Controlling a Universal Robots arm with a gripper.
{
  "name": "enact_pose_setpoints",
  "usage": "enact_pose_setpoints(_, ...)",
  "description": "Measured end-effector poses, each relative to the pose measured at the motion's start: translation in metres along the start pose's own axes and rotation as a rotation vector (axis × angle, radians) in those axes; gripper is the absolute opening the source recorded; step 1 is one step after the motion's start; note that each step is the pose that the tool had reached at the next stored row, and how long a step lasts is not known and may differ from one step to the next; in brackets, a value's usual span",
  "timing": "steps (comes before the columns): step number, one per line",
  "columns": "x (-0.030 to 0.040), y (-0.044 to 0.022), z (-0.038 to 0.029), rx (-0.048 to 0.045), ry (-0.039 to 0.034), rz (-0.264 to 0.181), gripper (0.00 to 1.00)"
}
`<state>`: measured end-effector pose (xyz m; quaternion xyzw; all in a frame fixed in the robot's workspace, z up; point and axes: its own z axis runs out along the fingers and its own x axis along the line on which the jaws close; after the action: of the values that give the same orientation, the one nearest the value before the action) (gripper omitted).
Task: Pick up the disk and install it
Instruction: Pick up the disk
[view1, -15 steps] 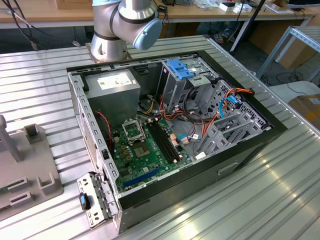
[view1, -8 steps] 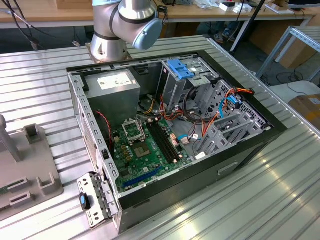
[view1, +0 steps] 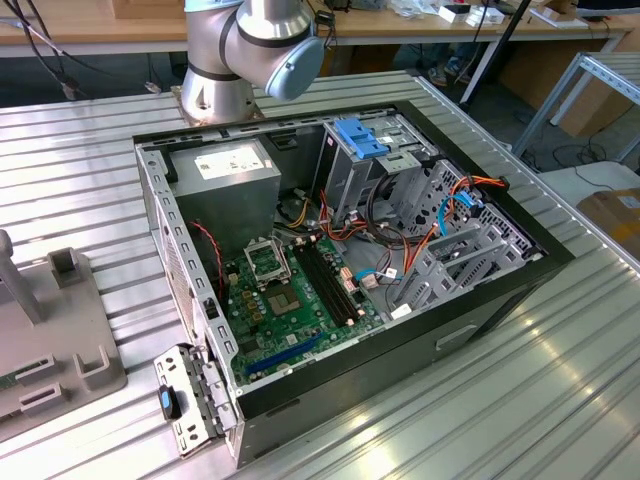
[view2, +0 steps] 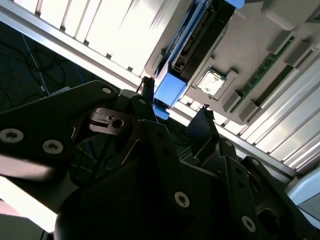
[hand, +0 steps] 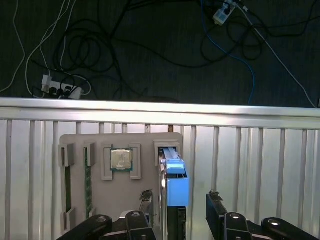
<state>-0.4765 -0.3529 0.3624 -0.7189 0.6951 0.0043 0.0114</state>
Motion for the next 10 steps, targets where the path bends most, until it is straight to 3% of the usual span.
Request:
enact_pose_setpoints(7, 0.0004, 0.0002, 0.0188, -0.0005, 0.0002, 0.000, 0.54)
enact_pose_setpoints(10, 0.0005, 0.0002, 0.0219, -0.0005, 0.0002, 0.000, 0.54)
